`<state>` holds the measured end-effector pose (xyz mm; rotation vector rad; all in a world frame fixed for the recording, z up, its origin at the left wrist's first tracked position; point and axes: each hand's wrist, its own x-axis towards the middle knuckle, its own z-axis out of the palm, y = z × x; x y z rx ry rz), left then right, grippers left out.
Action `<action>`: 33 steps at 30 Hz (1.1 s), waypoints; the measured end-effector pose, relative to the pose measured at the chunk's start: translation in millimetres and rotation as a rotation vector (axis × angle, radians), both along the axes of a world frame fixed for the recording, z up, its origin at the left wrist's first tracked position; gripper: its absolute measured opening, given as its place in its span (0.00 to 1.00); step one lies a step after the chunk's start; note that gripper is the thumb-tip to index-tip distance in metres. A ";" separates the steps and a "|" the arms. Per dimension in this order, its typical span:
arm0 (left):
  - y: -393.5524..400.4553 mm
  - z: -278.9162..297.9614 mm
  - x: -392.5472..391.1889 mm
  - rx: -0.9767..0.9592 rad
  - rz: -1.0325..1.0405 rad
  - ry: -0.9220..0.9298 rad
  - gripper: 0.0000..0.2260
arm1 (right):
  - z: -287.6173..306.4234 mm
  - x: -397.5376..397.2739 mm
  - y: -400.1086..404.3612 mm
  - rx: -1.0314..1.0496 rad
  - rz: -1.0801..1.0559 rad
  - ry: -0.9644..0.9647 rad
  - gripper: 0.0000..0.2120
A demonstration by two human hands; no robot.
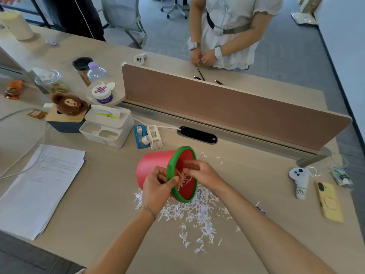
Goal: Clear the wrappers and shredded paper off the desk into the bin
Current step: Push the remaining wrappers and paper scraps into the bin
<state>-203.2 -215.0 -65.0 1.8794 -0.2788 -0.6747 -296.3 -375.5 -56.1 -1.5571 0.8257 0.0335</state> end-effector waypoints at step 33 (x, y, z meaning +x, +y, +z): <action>-11.2 -4.2 -48.3 0.105 -0.251 -0.129 0.11 | -108.2 -208.6 -25.6 -0.456 -0.130 0.560 0.33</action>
